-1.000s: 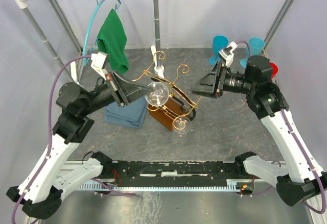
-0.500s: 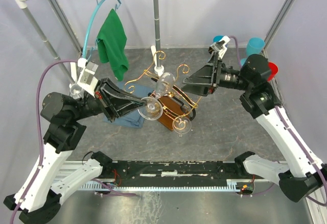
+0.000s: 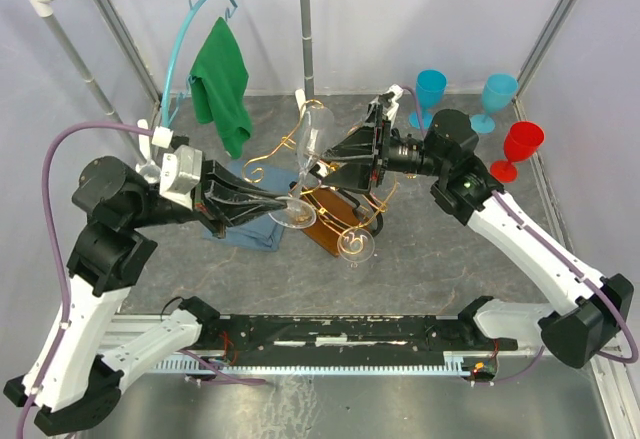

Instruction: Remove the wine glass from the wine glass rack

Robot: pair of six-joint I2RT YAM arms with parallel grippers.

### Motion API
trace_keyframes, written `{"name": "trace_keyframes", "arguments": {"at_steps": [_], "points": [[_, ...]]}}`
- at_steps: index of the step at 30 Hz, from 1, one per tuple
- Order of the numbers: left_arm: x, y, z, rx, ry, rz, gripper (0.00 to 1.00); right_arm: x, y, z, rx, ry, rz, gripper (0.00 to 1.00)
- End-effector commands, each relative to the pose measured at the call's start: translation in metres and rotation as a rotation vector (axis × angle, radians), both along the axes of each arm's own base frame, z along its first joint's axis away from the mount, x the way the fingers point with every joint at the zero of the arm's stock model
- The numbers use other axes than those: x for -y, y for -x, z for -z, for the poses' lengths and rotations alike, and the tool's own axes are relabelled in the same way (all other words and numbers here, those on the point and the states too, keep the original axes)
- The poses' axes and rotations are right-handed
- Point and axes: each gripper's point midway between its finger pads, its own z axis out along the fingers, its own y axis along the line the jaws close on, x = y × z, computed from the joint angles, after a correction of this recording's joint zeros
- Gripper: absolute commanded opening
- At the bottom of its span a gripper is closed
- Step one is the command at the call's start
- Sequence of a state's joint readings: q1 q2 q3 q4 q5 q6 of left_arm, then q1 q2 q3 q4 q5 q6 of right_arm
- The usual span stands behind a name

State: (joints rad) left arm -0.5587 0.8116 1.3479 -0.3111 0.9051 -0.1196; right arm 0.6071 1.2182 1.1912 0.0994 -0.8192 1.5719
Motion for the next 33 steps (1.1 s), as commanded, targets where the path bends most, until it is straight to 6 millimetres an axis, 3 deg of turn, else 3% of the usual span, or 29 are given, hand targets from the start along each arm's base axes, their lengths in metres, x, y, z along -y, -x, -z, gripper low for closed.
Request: {"name": "trace_keyframes", "arguments": {"at_steps": [1,12,26,33], "points": [[-0.004,0.013,0.0,0.201,-0.066,0.059,0.03,0.0,-0.004,-0.028,0.055,-0.084,0.035,0.92],[-0.011,0.027,-0.001,0.242,-0.07,0.082,0.03,-0.007,-0.019,-0.032,0.059,-0.111,0.073,0.88],[-0.005,0.015,0.002,0.218,-0.078,0.067,0.03,-0.01,-0.03,-0.055,0.096,-0.131,0.192,0.76],[-0.004,0.01,-0.001,0.22,-0.066,0.045,0.03,-0.008,-0.034,-0.049,0.074,-0.108,0.259,0.66]]}}
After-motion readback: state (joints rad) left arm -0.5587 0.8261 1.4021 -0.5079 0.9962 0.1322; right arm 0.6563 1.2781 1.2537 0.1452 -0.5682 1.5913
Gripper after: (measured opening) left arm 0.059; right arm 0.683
